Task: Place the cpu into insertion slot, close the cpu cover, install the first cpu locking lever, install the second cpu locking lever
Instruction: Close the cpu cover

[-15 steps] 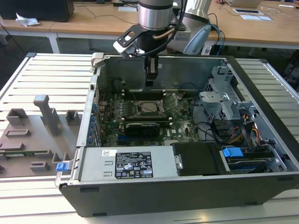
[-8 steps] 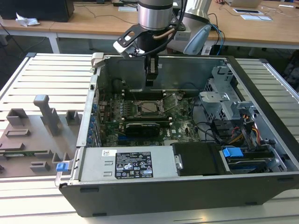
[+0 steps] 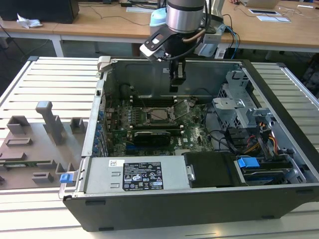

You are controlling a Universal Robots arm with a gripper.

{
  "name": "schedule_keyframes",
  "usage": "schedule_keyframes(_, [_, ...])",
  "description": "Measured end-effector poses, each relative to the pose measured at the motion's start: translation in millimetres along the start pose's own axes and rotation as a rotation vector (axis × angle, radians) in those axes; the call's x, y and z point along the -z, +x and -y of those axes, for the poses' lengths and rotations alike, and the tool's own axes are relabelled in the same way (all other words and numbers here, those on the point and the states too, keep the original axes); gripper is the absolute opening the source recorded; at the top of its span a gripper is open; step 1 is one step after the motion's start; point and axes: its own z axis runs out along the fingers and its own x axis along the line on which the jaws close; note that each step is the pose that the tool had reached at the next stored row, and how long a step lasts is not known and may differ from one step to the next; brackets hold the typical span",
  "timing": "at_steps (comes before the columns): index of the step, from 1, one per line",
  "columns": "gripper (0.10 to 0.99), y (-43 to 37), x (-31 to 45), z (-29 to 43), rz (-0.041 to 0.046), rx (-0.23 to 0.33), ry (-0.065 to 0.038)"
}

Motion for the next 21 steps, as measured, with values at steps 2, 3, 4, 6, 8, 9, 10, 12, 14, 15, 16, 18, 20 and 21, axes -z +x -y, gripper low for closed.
schedule_keyframes(2, [0.106, 0.2, -0.1, -8.5, 0.0005, 0.0, 0.0])
schedule_keyframes(3, [0.106, 0.4, -0.3, -17.5, 0.0009, 0.0, 0.0])
schedule_keyframes(4, [0.106, 0.5, -0.3, -23.5, 0.0012, 0.0, 0.0])
schedule_keyframes(6, [0.106, 0.6, -0.4, -28.0, 0.0012, 0.0, 0.0])
schedule_keyframes(8, [0.106, 0.8, -0.5, -32.2, 0.0014, 0.0, 0.0])
schedule_keyframes(9, [0.106, 0.9, -0.5, -34.8, 0.0016, 0.0, 0.0])
schedule_keyframes(10, [0.106, 1.0, -0.5, -36.8, 0.0019, 0.0, 0.0])
schedule_keyframes(12, [0.106, 1.6, -0.6, -43.9, 0.0032, 0.0, 0.0])
schedule_keyframes(14, [0.106, 2.4, -0.8, -51.9, 0.0045, 0.0, 0.001])
schedule_keyframes(15, [0.106, 2.4, -1.7, -53.7, 0.0046, 0.0, 0.001])
schedule_keyframes(16, [0.106, 2.4, -3.2, -54.9, 0.0046, 0.0, 0.001])
schedule_keyframes(18, [0.106, 2.4, -7.0, -57.1, 0.0045, 0.0, 0.001])
schedule_keyframes(20, [0.106, 2.4, -9.0, -59.5, 0.0046, 0.0, 0.002])
schedule_keyframes(21, [0.106, 2.5, -9.7, -60.6, 0.0046, 0.0, 0.002])
